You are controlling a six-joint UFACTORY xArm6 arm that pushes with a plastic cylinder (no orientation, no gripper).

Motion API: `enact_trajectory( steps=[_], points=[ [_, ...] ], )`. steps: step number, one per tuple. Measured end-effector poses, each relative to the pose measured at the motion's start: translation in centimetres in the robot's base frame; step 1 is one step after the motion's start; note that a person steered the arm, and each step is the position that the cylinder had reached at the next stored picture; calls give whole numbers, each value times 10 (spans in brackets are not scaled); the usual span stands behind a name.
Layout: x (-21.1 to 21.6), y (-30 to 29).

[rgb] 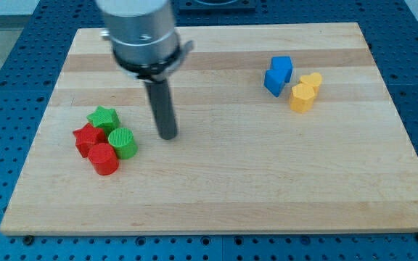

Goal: Place your arm to the right parallel of the green and red blocks

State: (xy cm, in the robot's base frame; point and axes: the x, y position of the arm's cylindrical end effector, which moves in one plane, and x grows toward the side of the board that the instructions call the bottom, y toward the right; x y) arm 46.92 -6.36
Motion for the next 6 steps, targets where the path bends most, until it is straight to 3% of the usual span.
enact_trajectory(
  steps=[1, 6],
  points=[
    [17, 47],
    [9, 54]
  ],
)
